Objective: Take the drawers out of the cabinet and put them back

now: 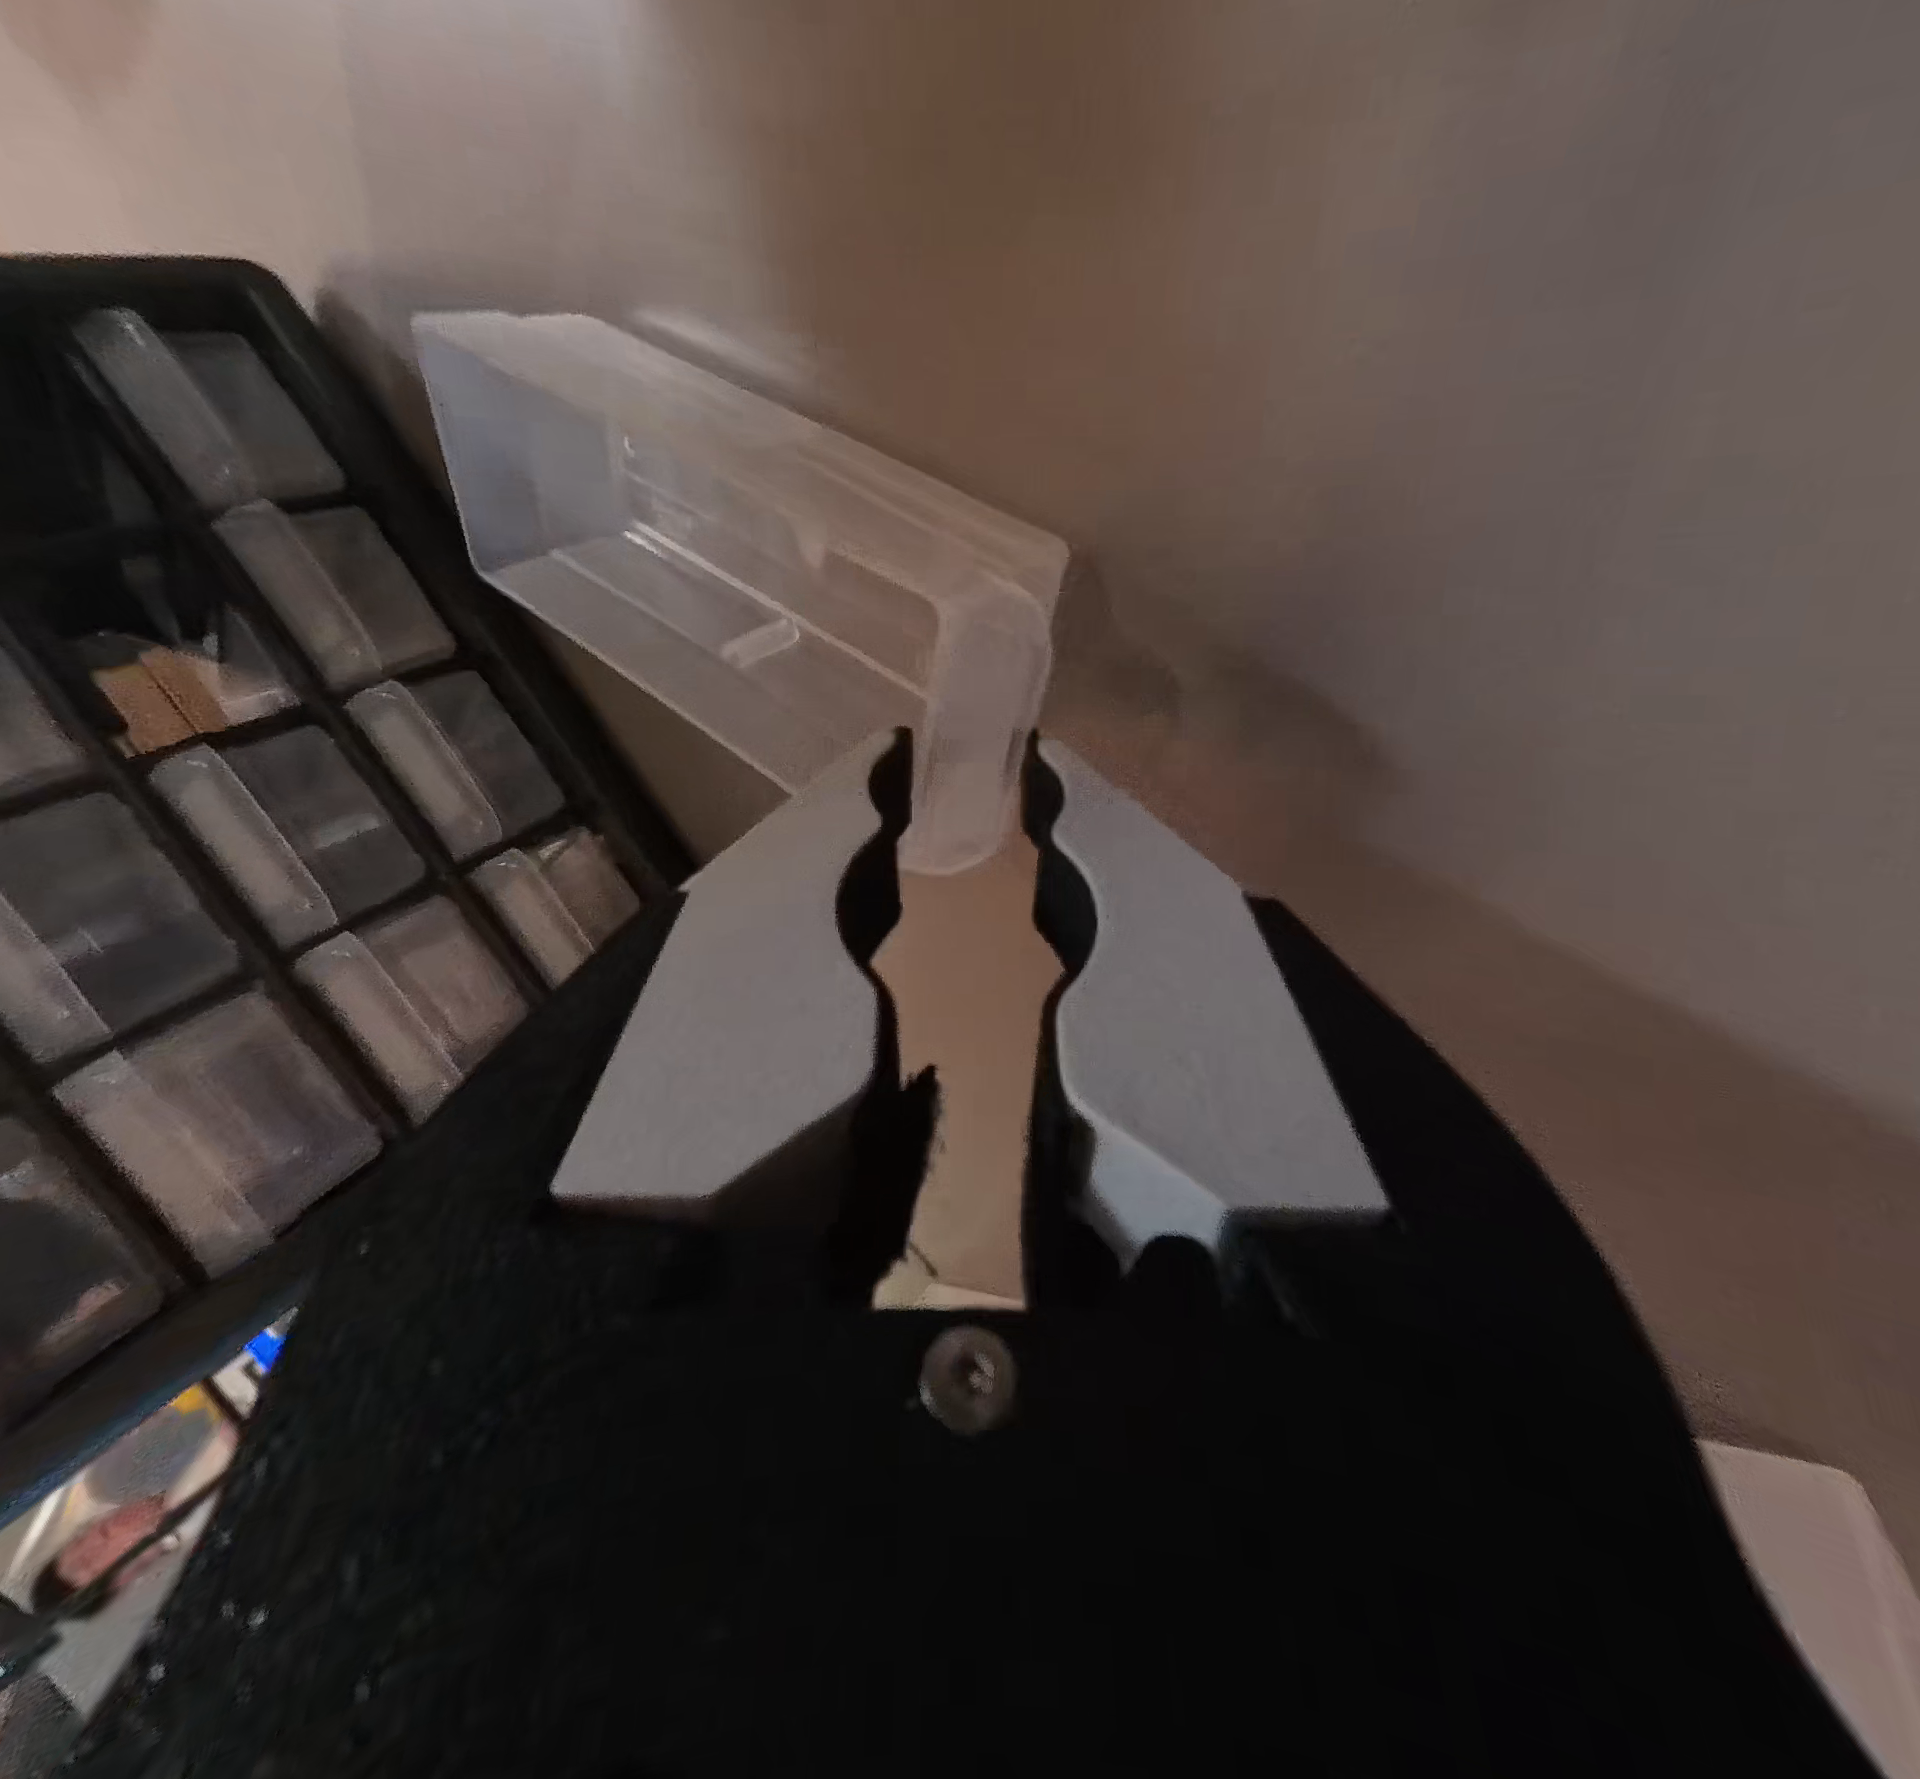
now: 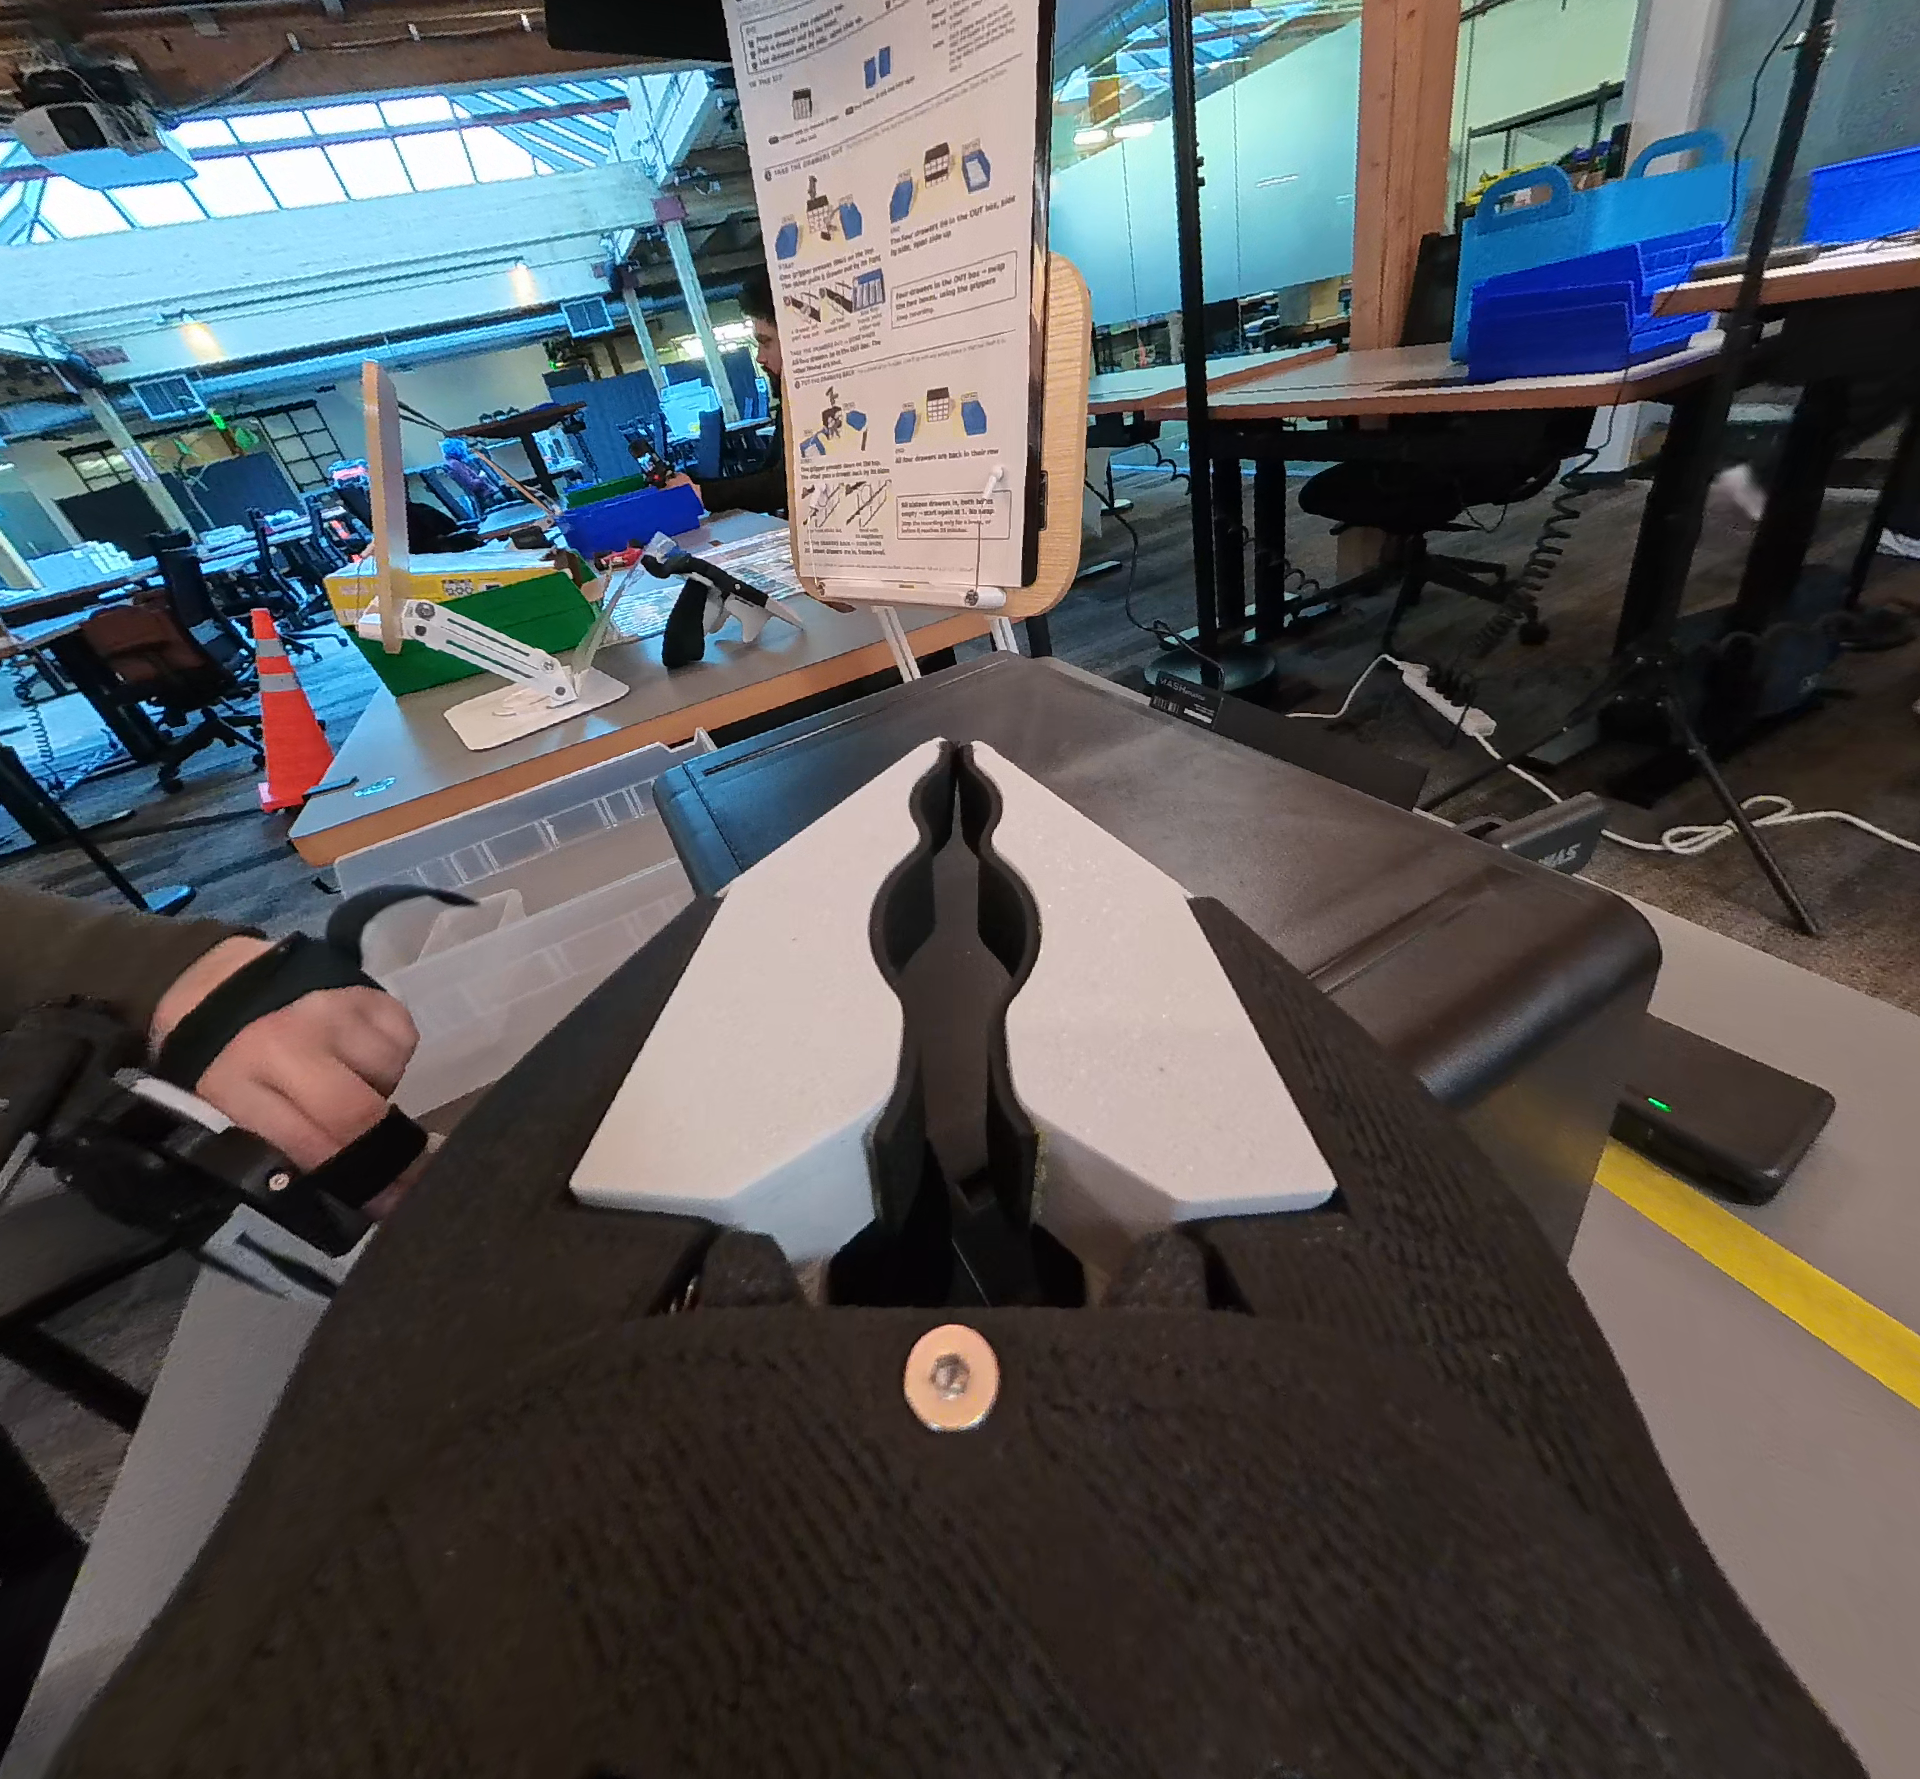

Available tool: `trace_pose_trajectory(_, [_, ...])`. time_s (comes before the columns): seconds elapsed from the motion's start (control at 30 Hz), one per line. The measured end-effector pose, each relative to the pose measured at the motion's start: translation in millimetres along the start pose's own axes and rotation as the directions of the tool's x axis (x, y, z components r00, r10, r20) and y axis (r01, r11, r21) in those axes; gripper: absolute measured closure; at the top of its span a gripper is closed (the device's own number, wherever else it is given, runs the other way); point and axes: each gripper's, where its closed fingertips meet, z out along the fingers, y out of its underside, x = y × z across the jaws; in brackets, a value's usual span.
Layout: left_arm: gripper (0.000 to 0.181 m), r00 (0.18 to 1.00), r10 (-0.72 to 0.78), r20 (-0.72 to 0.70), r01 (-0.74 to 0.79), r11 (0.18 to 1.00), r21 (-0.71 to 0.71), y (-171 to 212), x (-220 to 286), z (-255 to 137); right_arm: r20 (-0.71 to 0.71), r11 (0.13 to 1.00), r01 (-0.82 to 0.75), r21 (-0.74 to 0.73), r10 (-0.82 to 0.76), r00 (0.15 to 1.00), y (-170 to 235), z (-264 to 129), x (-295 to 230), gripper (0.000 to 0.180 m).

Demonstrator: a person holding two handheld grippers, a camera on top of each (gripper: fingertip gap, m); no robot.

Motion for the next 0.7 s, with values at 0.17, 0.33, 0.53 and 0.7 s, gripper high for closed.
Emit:
trace_pose_trajectory(0.17, [0.164, 0.976, -0.216, 0.036, 0.218, 0.974, -0.065, -12.1, -33.9, -5.0, 0.004, 1.000, -0.004, 0.002, 0.004, 1.000, 0.0, -0.1, -0.2, 0.180])
trace_pose_trajectory(0.33, [0.164, 0.899, -0.433, 0.063, 0.436, 0.899, -0.043, -44.4, -74.4, -8.4, 0.007, 1.000, -0.005, 0.003, 0.005, 1.000, -0.1, -0.3, -0.4, 0.180])
trace_pose_trajectory(0.53, [0.164, 0.839, -0.523, 0.149, 0.534, 0.844, -0.045, -64.4, -115.9, -7.8, 0.011, 1.000, -0.007, 0.005, 0.007, 1.000, -0.3, -0.4, -0.6, 0.180])
trace_pose_trajectory(0.7, [0.164, 0.817, -0.558, 0.145, 0.573, 0.813, -0.099, -60.0, -122.5, 0.5, 0.016, 1.000, -0.010, 0.008, 0.010, 1.000, -0.5, -0.7, -0.8, 0.180])
